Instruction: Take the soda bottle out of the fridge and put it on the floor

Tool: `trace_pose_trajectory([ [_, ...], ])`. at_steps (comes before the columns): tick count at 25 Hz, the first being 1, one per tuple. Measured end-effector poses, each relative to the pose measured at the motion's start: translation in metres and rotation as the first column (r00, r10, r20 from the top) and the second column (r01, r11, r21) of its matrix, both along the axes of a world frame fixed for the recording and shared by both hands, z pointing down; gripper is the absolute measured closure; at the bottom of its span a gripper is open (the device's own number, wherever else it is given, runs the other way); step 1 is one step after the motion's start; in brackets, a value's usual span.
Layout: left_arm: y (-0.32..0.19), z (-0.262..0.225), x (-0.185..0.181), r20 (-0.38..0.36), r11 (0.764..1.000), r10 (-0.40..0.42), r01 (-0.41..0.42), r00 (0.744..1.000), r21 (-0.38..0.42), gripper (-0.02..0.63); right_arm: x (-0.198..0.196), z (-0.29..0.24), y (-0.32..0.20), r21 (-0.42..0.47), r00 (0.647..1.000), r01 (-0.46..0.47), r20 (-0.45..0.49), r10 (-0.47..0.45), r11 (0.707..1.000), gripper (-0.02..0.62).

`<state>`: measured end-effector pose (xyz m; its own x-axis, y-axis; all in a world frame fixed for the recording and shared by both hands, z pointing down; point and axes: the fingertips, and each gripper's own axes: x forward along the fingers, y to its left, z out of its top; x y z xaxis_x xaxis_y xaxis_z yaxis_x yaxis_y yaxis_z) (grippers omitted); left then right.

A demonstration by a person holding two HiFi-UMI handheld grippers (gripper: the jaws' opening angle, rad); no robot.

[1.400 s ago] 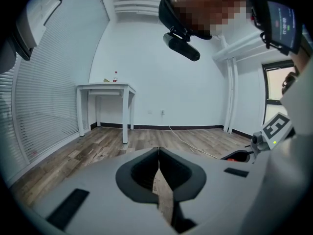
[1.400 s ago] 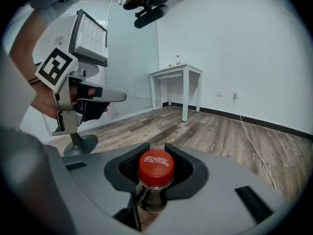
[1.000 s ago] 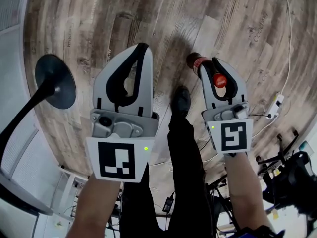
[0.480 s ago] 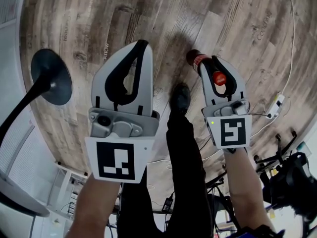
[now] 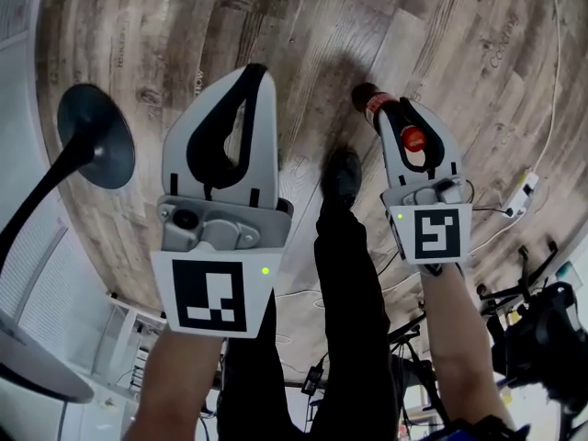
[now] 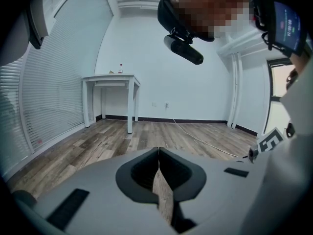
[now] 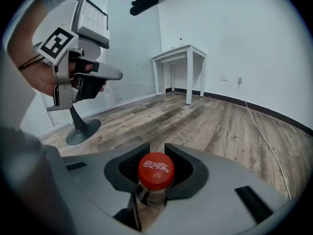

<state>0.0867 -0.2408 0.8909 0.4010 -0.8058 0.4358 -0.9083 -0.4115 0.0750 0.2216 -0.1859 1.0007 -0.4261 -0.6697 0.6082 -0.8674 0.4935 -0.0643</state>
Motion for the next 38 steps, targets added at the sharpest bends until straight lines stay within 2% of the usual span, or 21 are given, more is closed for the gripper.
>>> trace_pose_trajectory([
  [4,0.002,0.007,0.003,-0.007,1.0,-0.009,0.009,1.0,-0.012,0.586,0.004,0.013,0.005,-0.026,1.0,-0.001,-0.012,0.0,1.0,0.488],
  [9,0.005,0.015,0.004,-0.009,1.0,-0.008,0.008,1.0,-0.023,0.586,0.008,0.033,0.021,-0.105,0.999,0.015,-0.041,-0.019,0.994,0.486],
  [12,0.005,0.018,0.003,-0.009,1.0,-0.011,0.01,1.0,-0.026,0.586,0.009,0.041,0.02,-0.096,0.999,0.016,-0.041,-0.02,0.995,0.488],
  [17,0.008,0.022,0.0,-0.007,0.999,-0.015,0.014,1.0,-0.035,0.586,0.01,0.056,0.027,-0.146,0.998,0.026,-0.059,-0.035,0.989,0.488],
  [38,0.008,0.037,-0.014,-0.006,0.998,-0.045,0.045,0.999,-0.048,0.586,0.001,0.1,0.031,-0.21,0.991,0.088,-0.083,-0.108,0.974,0.486],
])
